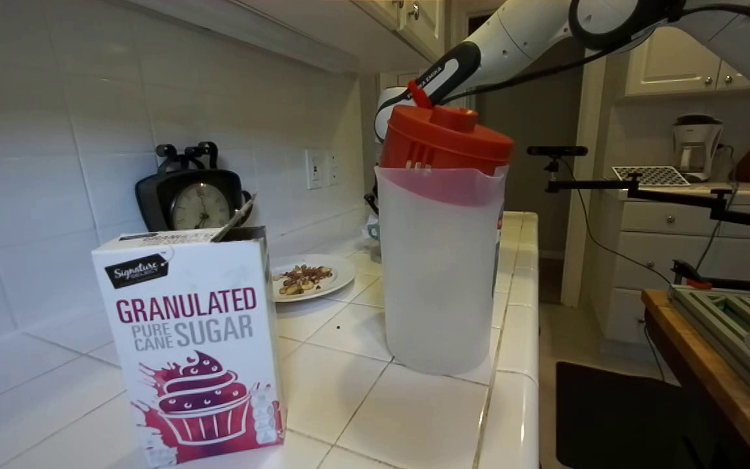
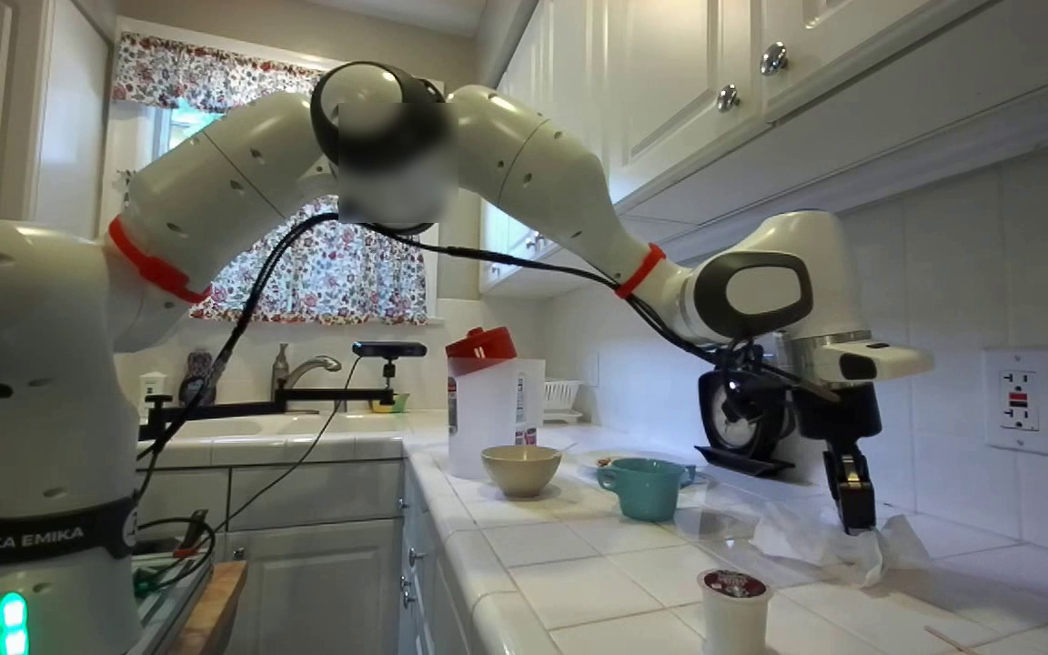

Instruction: Wipe four tiles of the counter using the serviette

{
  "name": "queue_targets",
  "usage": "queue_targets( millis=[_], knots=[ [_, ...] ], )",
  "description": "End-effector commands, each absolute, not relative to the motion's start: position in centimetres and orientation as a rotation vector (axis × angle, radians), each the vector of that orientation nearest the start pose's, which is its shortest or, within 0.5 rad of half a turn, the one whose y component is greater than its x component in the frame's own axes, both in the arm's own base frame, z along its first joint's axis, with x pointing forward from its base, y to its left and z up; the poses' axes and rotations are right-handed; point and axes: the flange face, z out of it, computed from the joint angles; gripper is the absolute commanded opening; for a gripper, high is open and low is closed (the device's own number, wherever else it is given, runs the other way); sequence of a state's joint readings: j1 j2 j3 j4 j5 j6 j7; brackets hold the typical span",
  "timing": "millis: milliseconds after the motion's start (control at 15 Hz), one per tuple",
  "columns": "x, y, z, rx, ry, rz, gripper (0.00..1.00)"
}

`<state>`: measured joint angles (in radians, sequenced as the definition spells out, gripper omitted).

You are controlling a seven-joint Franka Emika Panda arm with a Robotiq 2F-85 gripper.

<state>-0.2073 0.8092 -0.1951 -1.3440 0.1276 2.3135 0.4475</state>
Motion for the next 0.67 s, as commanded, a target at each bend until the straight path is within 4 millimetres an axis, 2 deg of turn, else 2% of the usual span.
queue_targets(
  millis=[0, 400, 533, 600],
  knots=[
    [72.0, -24.2, 26.6, -2.858, 1.289, -0.272, 0.0],
    [74.1, -15.1, 26.5, -2.921, 1.049, -0.28, 0.0],
    [74.4, -13.3, 26.7, -2.936, 1.006, -0.28, 0.0],
    [74.6, -13.1, 26.7, -2.936, 1.003, -0.279, 0.0]
  ],
)
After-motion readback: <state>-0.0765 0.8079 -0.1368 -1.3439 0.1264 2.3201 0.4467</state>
